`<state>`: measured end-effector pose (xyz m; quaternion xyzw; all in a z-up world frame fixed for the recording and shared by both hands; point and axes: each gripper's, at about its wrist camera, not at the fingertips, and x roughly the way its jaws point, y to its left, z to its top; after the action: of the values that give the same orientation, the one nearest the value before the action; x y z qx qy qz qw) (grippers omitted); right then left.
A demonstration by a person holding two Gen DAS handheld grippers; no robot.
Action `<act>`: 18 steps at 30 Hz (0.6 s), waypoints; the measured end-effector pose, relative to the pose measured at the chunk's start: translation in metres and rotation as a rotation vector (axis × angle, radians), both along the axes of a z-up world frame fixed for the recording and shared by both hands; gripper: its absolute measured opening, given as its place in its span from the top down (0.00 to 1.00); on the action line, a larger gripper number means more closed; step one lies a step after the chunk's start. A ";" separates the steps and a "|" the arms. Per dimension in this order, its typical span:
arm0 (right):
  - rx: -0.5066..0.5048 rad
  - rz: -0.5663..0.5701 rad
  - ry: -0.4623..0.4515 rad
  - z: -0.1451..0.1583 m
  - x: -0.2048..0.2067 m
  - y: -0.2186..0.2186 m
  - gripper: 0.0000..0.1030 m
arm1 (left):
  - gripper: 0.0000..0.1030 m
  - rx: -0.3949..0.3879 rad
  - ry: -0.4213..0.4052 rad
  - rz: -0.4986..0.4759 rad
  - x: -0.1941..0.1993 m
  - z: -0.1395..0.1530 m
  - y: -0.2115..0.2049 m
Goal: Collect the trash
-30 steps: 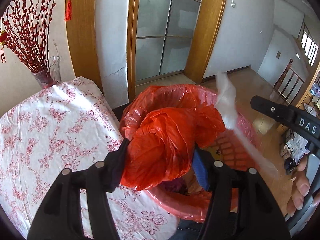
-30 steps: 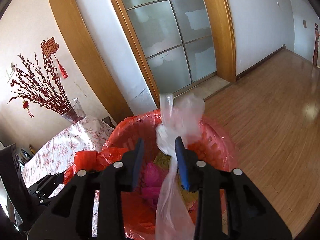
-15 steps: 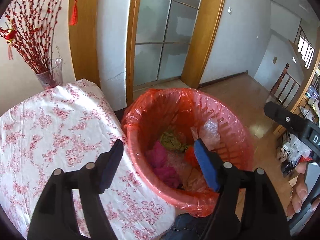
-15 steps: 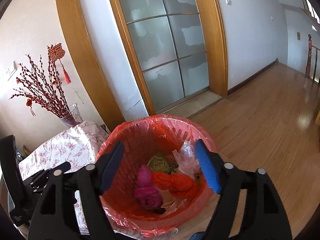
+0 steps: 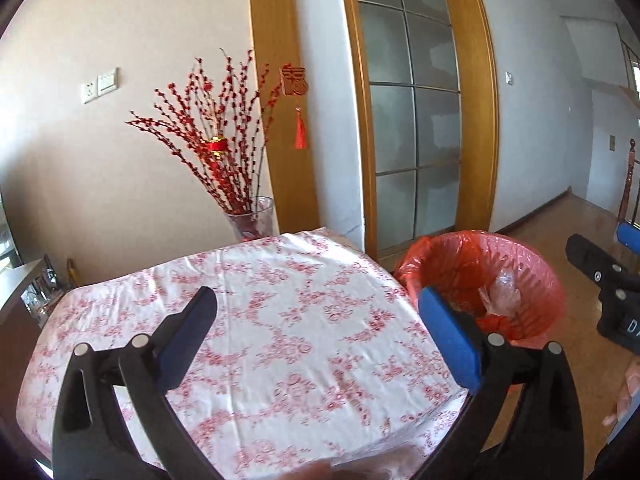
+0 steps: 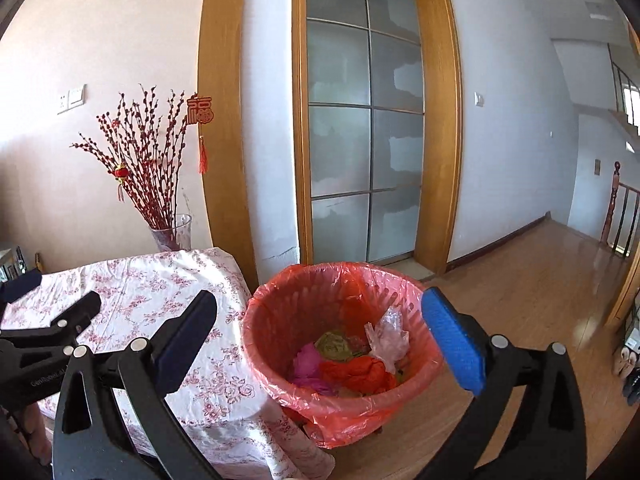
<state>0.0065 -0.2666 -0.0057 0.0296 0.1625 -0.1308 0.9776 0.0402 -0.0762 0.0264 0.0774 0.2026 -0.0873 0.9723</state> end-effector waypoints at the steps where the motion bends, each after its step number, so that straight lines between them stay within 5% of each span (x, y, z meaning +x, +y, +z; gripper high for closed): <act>1: -0.015 -0.003 0.002 -0.002 -0.004 0.006 0.02 | 0.04 -0.005 -0.010 0.016 -0.007 0.001 0.008; 18: -0.053 -0.002 0.049 -0.015 -0.043 0.050 0.02 | 0.04 -0.080 0.005 0.112 -0.065 -0.007 0.056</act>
<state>-0.0366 -0.2171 -0.0212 0.0008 0.1826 -0.1367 0.9736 -0.0253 -0.0205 0.0193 0.0267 0.2055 -0.0412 0.9774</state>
